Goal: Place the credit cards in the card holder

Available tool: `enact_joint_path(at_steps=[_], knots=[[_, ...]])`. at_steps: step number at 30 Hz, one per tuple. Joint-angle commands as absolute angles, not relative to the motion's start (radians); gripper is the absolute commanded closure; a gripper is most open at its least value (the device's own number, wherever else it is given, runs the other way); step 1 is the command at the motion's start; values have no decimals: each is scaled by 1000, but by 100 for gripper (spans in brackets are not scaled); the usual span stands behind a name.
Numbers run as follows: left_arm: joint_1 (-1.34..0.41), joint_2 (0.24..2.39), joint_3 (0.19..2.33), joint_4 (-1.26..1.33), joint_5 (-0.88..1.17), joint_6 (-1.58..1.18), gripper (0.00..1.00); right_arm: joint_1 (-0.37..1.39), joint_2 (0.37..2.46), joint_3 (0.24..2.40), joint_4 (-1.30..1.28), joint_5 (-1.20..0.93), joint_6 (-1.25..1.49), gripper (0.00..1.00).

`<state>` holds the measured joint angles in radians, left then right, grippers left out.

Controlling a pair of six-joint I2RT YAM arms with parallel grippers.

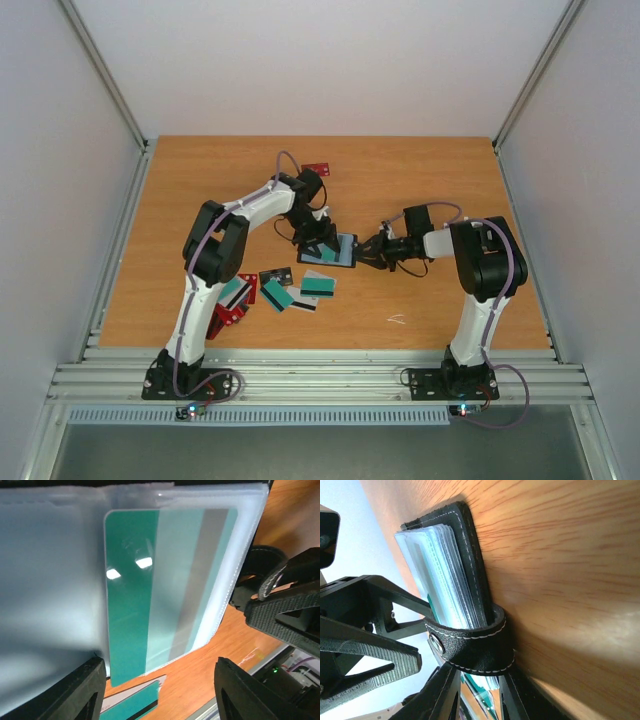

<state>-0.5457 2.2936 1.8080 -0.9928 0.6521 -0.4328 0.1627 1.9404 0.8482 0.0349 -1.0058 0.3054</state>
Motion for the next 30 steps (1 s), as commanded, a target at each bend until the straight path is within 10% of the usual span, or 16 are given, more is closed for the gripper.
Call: enact_joint_path(at_steps=[1,30], knots=[[-555,2322,1849,-1075,576,-438,37,188,1973,808,96,-977,374,76],[-664,2318,2124,-1310,266,-168,27,201,1950,863,-49,-993,311,77]])
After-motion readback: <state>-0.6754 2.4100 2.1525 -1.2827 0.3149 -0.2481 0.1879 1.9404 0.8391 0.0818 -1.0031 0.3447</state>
